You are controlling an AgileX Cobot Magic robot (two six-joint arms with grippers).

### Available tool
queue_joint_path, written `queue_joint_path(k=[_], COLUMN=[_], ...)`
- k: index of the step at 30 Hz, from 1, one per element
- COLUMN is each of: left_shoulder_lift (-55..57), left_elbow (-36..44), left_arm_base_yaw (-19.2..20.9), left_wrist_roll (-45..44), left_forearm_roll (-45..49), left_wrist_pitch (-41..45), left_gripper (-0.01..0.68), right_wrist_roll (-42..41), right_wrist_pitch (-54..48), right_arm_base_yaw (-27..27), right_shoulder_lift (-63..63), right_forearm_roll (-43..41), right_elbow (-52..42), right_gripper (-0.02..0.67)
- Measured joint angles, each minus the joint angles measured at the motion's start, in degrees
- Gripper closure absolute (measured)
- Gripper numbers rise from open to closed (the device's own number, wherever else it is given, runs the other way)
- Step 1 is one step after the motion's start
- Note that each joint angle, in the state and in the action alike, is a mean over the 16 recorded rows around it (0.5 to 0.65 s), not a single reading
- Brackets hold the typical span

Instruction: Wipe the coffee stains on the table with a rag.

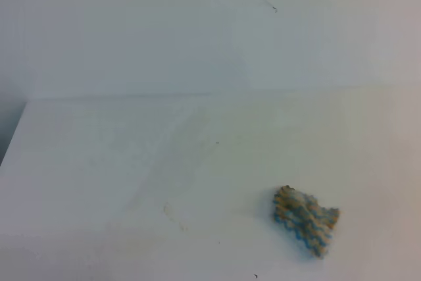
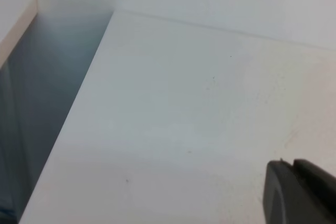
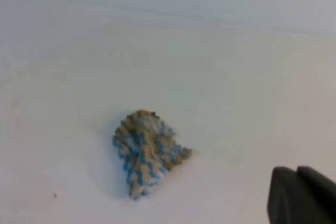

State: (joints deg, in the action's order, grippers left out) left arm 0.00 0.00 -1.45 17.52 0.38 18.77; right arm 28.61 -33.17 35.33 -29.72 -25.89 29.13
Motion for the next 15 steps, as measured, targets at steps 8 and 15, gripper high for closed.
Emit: queue_joint_path(k=[8,15], left_shoulder_lift=[0.00,0.00], left_elbow=[0.00,0.00], left_arm_base_yaw=[0.00,0.00], left_wrist_roll=[-0.06,-0.05], left_forearm_roll=[0.00,0.00], left_wrist_pitch=[0.00,0.00], left_gripper=[0.674,0.674], right_wrist_roll=[1.52,6.72], right_wrist_pitch=[-0.62,3.31], right_arm_base_yaw=[-0.28,-6.61], right_shoulder_lift=[3.47,6.70], right_forearm_roll=[-2.59,-7.97], right_elbow=[-6.66,-7.91], right_gripper=[0.650,0.650])
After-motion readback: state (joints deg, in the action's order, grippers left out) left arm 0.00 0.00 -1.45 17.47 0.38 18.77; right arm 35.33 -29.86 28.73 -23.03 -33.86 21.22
